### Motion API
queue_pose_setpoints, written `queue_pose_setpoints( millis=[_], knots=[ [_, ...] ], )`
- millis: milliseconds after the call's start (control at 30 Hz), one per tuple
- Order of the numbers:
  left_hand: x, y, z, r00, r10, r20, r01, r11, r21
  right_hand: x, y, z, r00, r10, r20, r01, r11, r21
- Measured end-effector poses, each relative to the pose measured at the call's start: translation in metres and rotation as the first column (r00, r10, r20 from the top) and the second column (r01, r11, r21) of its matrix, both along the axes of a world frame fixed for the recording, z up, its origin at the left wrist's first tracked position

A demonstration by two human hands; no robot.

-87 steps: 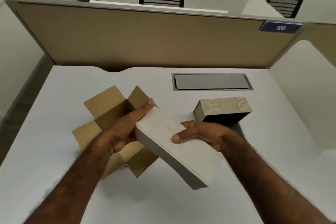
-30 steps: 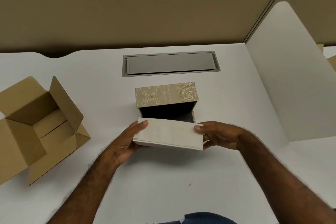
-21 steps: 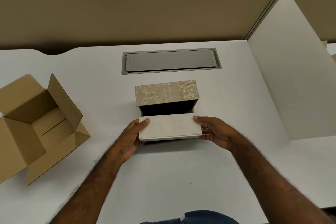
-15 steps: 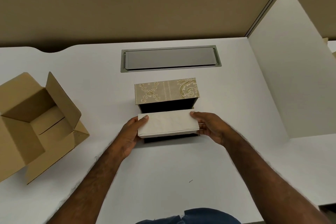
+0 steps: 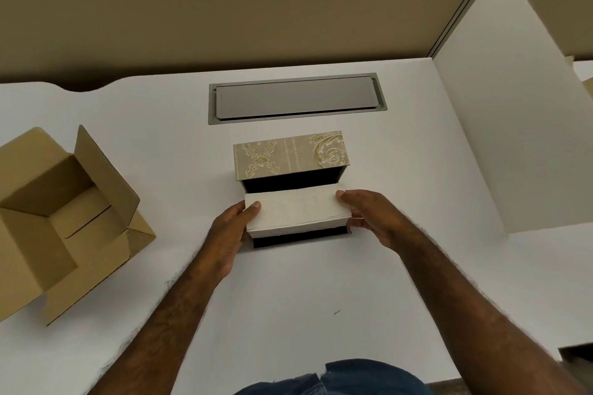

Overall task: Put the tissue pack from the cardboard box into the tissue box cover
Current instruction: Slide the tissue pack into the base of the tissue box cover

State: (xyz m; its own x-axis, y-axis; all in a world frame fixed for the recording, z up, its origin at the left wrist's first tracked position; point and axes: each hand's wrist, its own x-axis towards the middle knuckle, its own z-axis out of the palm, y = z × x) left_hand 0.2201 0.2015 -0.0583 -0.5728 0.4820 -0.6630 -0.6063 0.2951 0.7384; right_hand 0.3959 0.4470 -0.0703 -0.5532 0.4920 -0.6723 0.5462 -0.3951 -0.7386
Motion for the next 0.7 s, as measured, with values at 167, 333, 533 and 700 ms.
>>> queue_pose_setpoints(
  millis=[167, 333, 533, 700],
  knots=[
    [0.009, -0.004, 0.006, 0.998, -0.046, -0.045, 0.045, 0.999, -0.01, 0.007, -0.005, 0.008, 1.0, -0.005, -0.021, 0.007, 0.995, 0.102],
    [0.017, -0.009, 0.003, 0.999, -0.022, -0.034, 0.022, 1.0, -0.015, 0.014, -0.031, 0.004, 0.988, -0.026, -0.154, 0.058, 0.977, 0.207],
    [0.025, -0.012, 0.005, 0.998, -0.027, -0.051, 0.028, 1.0, 0.005, 0.021, -0.062, -0.019, 0.985, 0.025, -0.172, 0.012, 0.978, 0.21],
    [0.028, -0.009, 0.008, 0.999, -0.02, -0.031, 0.021, 1.0, 0.015, 0.013, -0.054, -0.024, 0.982, -0.011, -0.188, 0.043, 0.986, 0.163]
  ],
)
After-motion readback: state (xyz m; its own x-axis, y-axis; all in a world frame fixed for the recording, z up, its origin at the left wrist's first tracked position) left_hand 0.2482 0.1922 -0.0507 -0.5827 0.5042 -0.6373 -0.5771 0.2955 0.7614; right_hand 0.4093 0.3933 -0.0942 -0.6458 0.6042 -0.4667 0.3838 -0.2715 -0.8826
